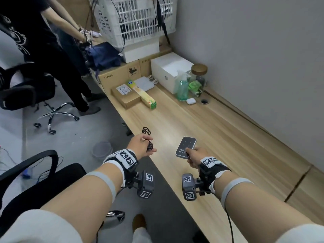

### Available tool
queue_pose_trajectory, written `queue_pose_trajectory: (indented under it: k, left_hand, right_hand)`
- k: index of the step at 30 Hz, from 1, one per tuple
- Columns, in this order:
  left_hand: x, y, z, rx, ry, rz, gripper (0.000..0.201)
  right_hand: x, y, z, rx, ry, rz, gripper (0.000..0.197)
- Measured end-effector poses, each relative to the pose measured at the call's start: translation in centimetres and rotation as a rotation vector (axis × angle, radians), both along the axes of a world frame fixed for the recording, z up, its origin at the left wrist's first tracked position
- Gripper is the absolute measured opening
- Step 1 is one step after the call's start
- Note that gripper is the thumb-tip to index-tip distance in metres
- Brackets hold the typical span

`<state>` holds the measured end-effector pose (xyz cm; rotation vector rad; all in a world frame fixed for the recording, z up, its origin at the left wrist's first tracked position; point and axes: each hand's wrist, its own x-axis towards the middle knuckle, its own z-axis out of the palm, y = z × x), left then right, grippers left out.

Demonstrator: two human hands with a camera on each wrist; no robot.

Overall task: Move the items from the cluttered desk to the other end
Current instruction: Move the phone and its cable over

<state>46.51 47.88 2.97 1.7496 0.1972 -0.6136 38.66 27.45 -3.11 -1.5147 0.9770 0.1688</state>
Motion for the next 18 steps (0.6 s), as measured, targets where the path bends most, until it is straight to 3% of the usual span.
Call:
queue_pose_trajectory:
  k: [7, 11, 13, 16, 18]
  left_hand:
    - [12.3, 2.8, 0.5, -0.013, 0.013, -0.161, 0.030]
    - [17.1, 1.4, 0.0, -0.020, 0.026, -0.250, 0.028]
    - [19.2, 0.4, -0.2, -0.064, 0.056, -0.260, 0.024]
    - [21.9, -0.7, -0.7, -0.108, 0.105, -0.342, 0.044]
    - [23.6, -1.4, -1.1, -0.135, 0.098, -0.416, 0.045]
  right_hand:
    - [10.4, 3.7, 1.9, -0.025, 0.026, -0.083, 0.012]
    - [15.2, 4.5, 3.5, 0.073, -0.055, -0.111, 0.007]
    - [17.5, 4.6, 3.7, 0.115, -0.110, -0.069, 0.015]
    - [20.5, 4.6, 3.6, 0.176, -0.164, -0.015, 0.025]
    - [22.5, 4.4, 3.6, 0.233, -0.192, 0.016, 0.027]
